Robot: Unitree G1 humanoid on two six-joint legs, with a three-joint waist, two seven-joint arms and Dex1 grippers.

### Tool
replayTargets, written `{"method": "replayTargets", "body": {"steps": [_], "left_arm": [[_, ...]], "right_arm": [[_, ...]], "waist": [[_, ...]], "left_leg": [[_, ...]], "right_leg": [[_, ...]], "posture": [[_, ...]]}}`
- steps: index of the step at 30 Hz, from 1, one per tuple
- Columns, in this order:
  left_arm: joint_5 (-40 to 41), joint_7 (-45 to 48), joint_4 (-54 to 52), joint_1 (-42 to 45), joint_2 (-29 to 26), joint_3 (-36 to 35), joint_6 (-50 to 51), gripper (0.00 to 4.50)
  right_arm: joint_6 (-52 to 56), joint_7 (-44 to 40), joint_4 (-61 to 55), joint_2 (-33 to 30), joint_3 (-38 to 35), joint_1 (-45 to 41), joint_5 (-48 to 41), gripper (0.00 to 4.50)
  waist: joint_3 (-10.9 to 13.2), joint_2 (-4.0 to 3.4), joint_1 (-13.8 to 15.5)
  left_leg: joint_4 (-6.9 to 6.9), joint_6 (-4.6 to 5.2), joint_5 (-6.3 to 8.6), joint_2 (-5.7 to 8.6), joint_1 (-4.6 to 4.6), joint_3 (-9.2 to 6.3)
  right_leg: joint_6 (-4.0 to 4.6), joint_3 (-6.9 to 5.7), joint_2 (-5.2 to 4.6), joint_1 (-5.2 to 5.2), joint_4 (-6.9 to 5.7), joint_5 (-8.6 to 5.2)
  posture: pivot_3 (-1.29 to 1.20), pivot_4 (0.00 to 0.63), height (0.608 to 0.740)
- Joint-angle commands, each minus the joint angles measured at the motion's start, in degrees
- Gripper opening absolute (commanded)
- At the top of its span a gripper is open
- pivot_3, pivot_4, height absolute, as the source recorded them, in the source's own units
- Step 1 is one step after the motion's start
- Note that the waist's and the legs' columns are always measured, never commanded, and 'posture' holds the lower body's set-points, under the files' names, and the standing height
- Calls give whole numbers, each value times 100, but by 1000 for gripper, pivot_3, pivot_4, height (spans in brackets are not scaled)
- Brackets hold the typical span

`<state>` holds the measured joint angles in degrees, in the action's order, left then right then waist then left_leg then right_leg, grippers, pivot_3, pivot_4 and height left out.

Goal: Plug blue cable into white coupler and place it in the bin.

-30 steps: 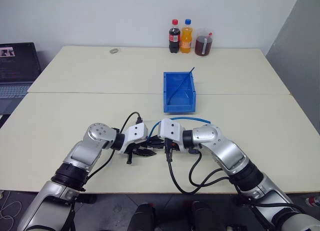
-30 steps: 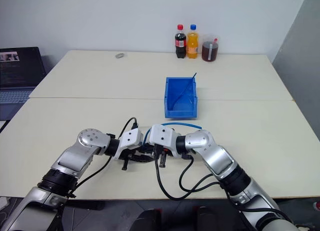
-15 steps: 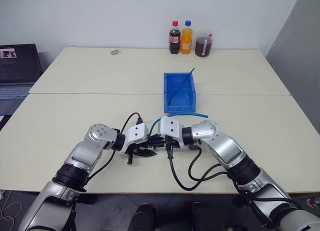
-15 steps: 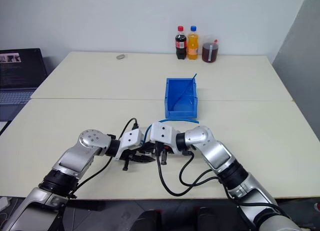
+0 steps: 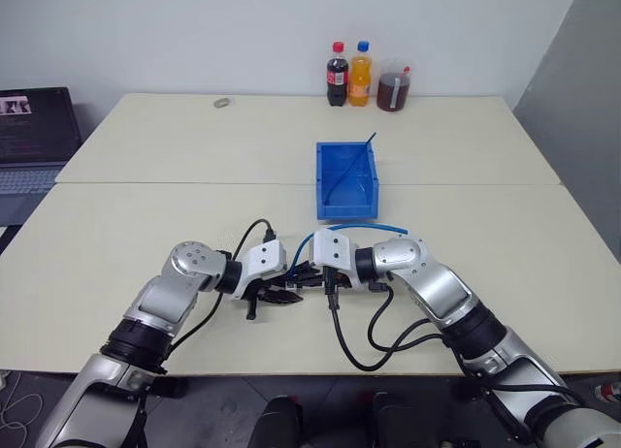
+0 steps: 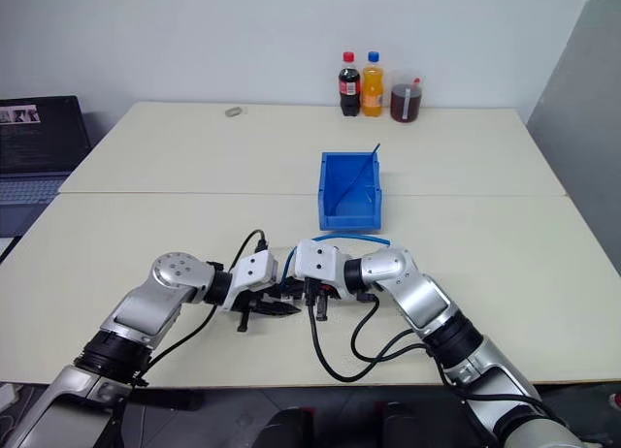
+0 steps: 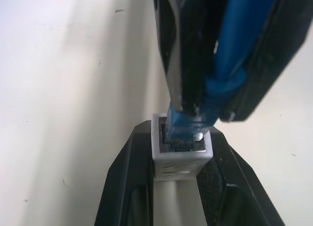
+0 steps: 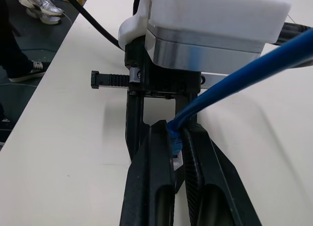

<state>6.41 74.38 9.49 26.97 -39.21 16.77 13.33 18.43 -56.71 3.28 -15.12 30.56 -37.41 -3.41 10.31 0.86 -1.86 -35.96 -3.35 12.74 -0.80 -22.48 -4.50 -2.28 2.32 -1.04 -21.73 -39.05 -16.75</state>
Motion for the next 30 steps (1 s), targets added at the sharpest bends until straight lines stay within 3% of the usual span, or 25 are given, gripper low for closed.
{"method": "replayTargets", "body": {"steps": [1,14,17,30], "left_arm": [[-37,11,-118,-81,70,110,39,813],[-52,6,-184,-151,75,82,84,813],[-49,-11,-218,-191,57,56,101,813],[-141,-272,-169,-217,124,-24,-42,813]], "right_arm": [[422,-160,369,164,441,16,199,1],[426,-687,912,-139,1145,-70,971,1],[396,-736,1011,-217,1147,-78,1047,1],[524,-538,989,-11,656,62,752,0]], "waist": [[-3,-1,-7],[-115,-15,-18],[-123,-13,-18],[-150,-26,-19]], "left_leg": [[0,0,0,-1,1,0],[14,1,1,-3,21,4],[26,2,2,-3,65,7],[36,2,2,-3,70,6]], "right_leg": [[-2,0,1,0,-1,-1],[1,4,4,9,2,-7],[5,6,3,43,7,-15],[6,6,2,43,7,-21]], "posture": [[0,150,740],[0,150,740],[0,150,740],[0,150,740]]}}
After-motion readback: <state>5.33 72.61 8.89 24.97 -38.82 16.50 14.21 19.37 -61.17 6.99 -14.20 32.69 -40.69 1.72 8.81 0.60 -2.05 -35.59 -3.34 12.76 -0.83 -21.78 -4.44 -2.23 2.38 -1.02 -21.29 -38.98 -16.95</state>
